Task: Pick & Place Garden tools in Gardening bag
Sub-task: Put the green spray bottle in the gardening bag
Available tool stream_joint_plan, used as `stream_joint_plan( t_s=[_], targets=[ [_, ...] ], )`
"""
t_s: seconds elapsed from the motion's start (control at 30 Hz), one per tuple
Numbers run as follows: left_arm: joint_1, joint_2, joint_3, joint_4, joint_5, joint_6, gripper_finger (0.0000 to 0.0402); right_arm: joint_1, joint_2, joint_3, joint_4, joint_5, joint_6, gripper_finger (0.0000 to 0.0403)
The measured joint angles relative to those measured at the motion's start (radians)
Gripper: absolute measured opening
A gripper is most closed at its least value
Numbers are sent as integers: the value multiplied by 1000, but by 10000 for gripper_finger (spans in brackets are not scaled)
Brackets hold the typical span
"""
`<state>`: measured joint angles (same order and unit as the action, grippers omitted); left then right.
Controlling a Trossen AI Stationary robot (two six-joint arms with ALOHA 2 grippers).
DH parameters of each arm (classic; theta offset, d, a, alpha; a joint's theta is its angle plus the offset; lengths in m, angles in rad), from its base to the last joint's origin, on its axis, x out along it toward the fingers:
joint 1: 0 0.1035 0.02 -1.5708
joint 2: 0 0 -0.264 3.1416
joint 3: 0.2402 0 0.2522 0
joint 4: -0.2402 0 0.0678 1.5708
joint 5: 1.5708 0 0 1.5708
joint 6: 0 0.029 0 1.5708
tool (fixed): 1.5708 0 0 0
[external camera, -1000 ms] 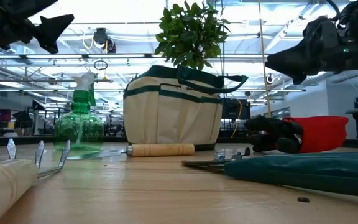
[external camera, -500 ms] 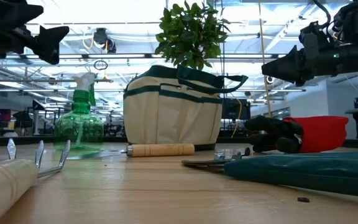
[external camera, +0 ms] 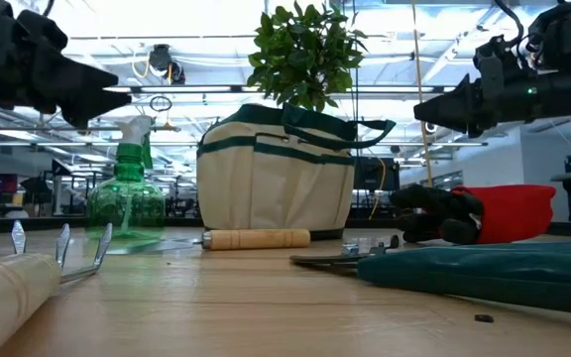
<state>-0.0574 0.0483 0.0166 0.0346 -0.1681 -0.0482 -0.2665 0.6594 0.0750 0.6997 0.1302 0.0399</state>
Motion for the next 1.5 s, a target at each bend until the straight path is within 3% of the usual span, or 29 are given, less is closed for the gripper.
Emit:
stream_joint_plan(
  t_s=[0.17,0.3,0.67,1.0,1.17,1.5],
  targets=[
    [-1,49,0,-4,-2,-29,269,0,19,0,1,-1,3,130],
    [-1,112,0,-6,-32,-141,269,0,30,0,1,-1,42,130],
    [-2,336,-2,-16,-43,-195,268,0,41,0,1,-3,61,130],
    [-2,426,-6,73,-89,-183,268,0,42,0,12,-3,80,130],
    [-9,475,-6,87,-82,-247,268,0,42,0,19,-3,80,130],
    [-72,649,-5,347,-97,-214,269,0,42,0,30,-1,79,130]
  ],
)
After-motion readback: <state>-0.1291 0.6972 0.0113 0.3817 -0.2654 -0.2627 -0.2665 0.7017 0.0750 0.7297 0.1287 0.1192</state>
